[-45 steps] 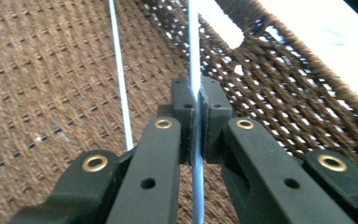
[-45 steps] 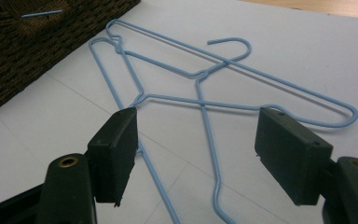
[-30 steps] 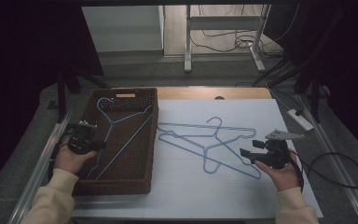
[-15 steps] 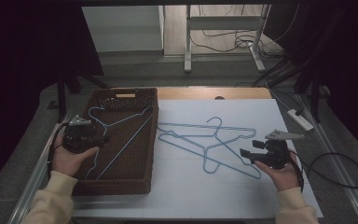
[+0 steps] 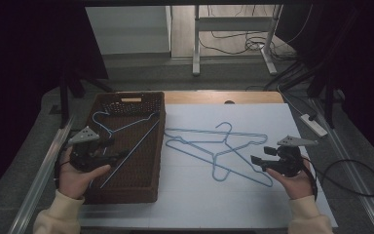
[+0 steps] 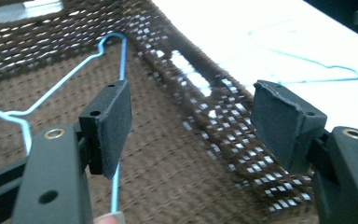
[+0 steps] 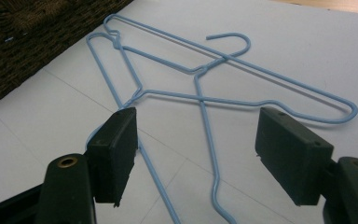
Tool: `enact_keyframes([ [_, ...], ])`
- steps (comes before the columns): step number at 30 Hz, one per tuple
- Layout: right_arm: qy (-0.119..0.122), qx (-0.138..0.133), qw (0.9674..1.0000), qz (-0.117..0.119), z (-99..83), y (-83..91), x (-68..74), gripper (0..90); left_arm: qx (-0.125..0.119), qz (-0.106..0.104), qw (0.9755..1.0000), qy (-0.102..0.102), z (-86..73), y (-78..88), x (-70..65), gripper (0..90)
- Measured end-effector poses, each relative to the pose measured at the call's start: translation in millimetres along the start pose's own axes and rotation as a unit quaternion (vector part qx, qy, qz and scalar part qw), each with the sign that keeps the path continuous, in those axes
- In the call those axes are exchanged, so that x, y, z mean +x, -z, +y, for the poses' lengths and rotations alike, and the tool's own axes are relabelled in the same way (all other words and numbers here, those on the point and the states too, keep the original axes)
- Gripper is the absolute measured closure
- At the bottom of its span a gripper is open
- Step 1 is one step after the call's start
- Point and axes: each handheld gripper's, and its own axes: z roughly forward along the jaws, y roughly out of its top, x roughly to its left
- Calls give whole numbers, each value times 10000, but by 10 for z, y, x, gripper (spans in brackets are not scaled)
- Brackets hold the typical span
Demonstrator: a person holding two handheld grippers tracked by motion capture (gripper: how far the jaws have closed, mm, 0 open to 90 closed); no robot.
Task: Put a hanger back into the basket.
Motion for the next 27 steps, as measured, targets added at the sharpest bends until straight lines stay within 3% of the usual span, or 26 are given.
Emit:
enact_keyframes([
  [8, 9, -21, 10000, 27, -1, 4, -5, 302, -243, -236, 9994, -81, -79, -39, -189, 287],
  [11, 10, -10, 10000, 18, -3, 5, -10, 301, -331, -225, 9991, -161, -96, -57, -246, 287],
  [14, 1, -13, 10000, 6, -6, 4, -17, 301, -330, -207, 9988, -307, -93, -69, -310, 290],
  [19, 41, 26, 10000, -2, -17, -10, -16, 301, -322, -353, 9980, -408, -111, -105, -434, 290],
  [27, 66, 12, 10000, -25, -8, -13, -10, 301, -281, -421, 9976, -481, -132, -156, -485, 289],
])
